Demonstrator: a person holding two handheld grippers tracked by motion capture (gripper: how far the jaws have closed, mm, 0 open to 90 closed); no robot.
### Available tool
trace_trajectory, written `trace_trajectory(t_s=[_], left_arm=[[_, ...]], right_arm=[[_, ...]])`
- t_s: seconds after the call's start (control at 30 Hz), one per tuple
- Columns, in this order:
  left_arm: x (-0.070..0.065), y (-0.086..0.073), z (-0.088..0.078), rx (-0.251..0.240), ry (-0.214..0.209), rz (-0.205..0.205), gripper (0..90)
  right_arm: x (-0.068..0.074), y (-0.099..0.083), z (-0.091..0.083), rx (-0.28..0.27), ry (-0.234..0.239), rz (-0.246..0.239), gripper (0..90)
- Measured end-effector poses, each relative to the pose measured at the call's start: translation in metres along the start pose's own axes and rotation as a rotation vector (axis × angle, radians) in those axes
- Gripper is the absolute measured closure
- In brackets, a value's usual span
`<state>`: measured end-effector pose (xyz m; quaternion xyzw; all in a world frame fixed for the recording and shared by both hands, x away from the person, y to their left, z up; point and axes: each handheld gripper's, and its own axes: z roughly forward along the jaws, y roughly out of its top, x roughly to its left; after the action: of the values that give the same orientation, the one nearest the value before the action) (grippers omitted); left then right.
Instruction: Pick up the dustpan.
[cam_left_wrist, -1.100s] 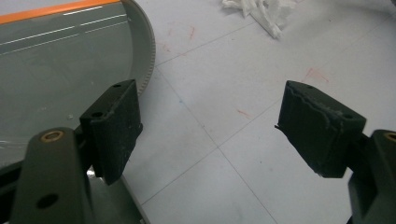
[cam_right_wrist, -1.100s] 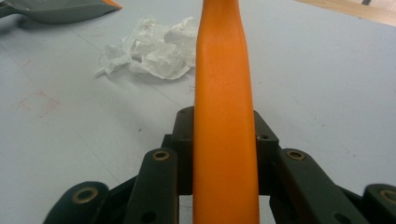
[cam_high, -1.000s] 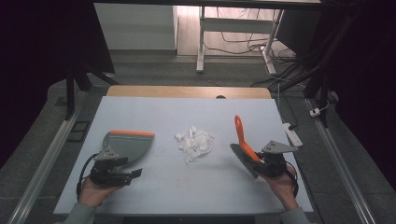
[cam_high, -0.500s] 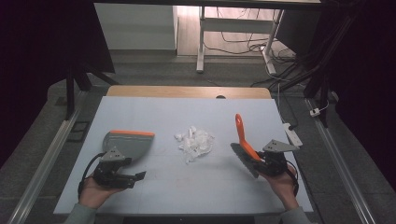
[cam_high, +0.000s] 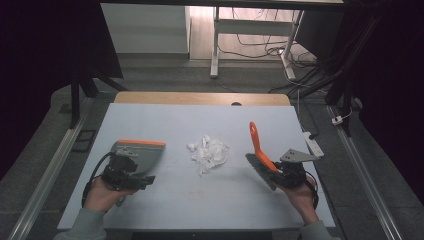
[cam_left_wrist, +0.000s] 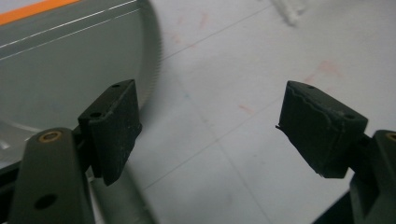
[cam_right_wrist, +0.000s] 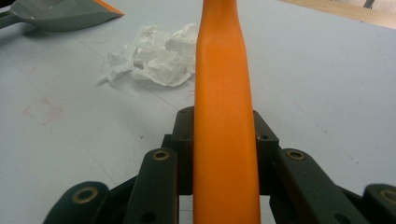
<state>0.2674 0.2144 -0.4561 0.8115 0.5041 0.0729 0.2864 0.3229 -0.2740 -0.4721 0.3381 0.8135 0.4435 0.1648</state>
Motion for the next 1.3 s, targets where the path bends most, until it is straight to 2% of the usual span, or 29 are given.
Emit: trace_trajectory(t_s=[0.07,0.17,0.2,0.23,0.3,0.57,0.8,0.87,1.0,1.1,1.2,1.3], left_arm=[[0.005,-0.003,0.001,0.012,0.047,-0.022,21.2],[0.014,-0.008,0.000,0.017,0.076,-0.062,21.2],[0.018,-0.011,-0.001,0.025,0.105,-0.077,20.6],[0.018,-0.011,-0.001,0.025,0.105,-0.077,20.5],[0.022,-0.014,0.000,0.040,0.143,-0.089,20.0],[0.037,-0.021,0.003,0.057,0.126,-0.153,19.2],[0.044,-0.026,0.013,0.086,0.099,-0.194,18.4],[0.047,-0.027,0.019,0.099,0.073,-0.208,17.7],[0.051,-0.029,0.022,0.100,0.067,-0.231,17.5],[0.055,-0.032,0.022,0.081,0.057,-0.252,17.7],[0.053,-0.032,0.022,0.085,0.075,-0.253,18.3],[0.050,-0.033,0.020,0.087,0.074,-0.249,18.4]], right_arm=[[0.000,0.000,0.000,0.001,-0.001,0.000,70.2],[0.000,0.000,0.000,0.002,-0.005,0.002,70.2],[0.000,0.000,-0.001,0.001,-0.008,0.004,70.3],[0.000,0.000,-0.001,0.001,-0.008,0.004,70.3],[0.000,0.000,-0.001,0.001,-0.009,0.006,70.2],[0.000,-0.001,0.002,0.011,-0.007,0.003,70.2],[-0.001,-0.002,0.002,0.014,-0.012,0.004,70.2],[0.000,-0.002,0.002,0.015,-0.012,0.003,70.2],[0.000,-0.002,0.002,0.018,-0.014,0.002,70.2],[0.000,-0.002,0.002,0.020,-0.015,0.002,70.2],[0.000,-0.002,0.002,0.019,-0.016,0.001,70.3],[0.000,-0.002,0.002,0.018,-0.016,0.001,70.2]])
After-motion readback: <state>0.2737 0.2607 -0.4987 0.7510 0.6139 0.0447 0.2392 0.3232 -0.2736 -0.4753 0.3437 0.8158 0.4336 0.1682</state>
